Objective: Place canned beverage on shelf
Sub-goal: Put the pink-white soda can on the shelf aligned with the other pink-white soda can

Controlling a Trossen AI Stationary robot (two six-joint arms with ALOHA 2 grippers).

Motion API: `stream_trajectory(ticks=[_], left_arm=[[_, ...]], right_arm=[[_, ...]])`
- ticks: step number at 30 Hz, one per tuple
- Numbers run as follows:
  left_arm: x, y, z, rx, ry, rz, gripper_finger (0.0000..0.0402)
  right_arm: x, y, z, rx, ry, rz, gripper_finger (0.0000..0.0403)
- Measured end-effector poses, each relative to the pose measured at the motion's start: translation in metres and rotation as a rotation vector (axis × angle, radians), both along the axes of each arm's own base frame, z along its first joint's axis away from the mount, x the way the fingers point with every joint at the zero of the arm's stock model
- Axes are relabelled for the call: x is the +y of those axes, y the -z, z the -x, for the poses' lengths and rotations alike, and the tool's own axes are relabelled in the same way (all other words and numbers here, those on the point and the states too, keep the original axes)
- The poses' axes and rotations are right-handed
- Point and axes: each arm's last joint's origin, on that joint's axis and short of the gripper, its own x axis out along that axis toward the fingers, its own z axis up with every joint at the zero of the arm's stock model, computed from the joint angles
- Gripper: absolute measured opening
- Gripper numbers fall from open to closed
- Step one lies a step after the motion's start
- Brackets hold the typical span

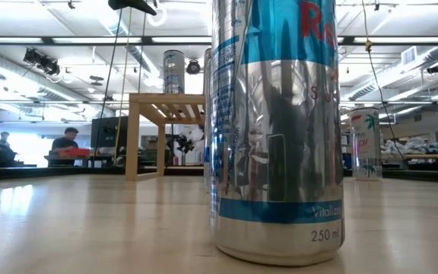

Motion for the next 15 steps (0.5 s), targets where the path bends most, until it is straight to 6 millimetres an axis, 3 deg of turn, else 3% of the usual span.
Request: stream_trajectory(ticks=[8, 15], left_arm=[[0.0, 0.0, 0.0, -0.002, 0.0, -0.001, 0.0393], [0.001, 0.0, 0.0, 0.005, -0.022, -0.017, 0.0393]], right_arm=[[0.003, 0.006, 0.0, 0.159, 0.022, -0.121, 0.0394], [0.017, 0.019, -0.012, 0.339, -0.006, -0.186, 0.0393]])
